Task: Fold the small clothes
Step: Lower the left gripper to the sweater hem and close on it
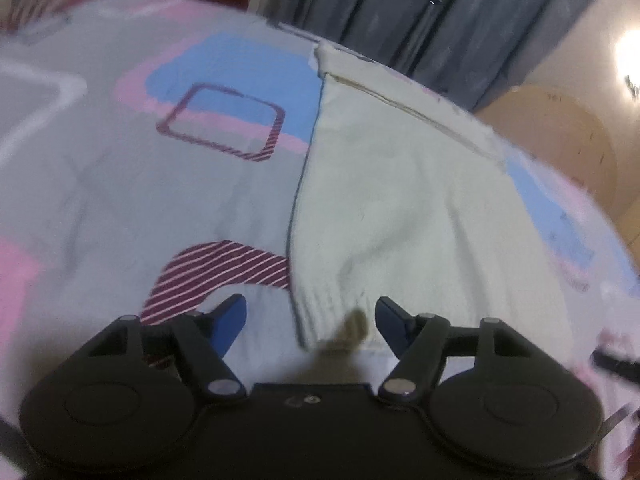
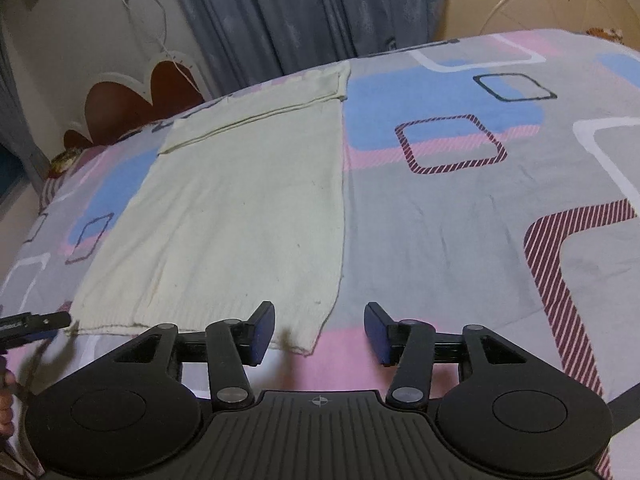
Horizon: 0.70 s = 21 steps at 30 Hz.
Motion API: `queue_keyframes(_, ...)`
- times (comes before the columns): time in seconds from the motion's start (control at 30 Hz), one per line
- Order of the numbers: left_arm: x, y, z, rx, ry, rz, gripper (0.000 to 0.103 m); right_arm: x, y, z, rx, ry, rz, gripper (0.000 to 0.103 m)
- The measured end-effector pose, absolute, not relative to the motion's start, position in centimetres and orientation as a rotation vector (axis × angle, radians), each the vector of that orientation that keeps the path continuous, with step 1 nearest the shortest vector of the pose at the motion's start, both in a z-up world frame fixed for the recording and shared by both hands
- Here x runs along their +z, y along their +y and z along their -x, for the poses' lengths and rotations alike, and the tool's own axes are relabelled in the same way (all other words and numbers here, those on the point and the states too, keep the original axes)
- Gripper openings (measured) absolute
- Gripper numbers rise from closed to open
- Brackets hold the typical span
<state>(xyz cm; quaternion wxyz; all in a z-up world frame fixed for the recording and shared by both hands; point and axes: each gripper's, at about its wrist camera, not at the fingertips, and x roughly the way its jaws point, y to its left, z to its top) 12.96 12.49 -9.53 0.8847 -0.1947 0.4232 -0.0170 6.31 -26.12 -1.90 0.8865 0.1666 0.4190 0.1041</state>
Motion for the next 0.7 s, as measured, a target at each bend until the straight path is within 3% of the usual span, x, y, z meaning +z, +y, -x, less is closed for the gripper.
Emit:
queue_keyframes(0.4,-10.9,14.3,-15.9,-0.206,0.902,0.616,0.065,-4.9,-26.6,-10.2,0.242,0.927,-0.533,0.049)
queue_keyframes(0.5,-11.0,14.4,-15.6,-0.228,0.902,0.619,0.049,-4.9,-26.5,-10.1,0.286,0.93,-0.567,0.049)
queue_keyframes(0.57,-11.5,14.5,-15.5,-0.233,0.907,0.629,0.032,-4.9,-26.5,-9.9,0.305,0.927,-0.567,0.049)
queue_keyframes(0.63,-11.6,14.9,-14.9,-0.225,0.888,0.642,0.031,-5.0,-26.6,-9.7,0.306,0.923,-0.579,0.04)
queue_keyframes(0.67,-11.7,15.1,-14.8,-0.222,0.879,0.659,0.031,-5.0,-26.5,-9.8,0.303,0.925,-0.584,0.029)
queue_keyframes(0.7,-11.7,15.2,-14.6,-0.221,0.875,0.669,0.031,-5.1,-26.5,-9.9,0.304,0.928,-0.594,0.027)
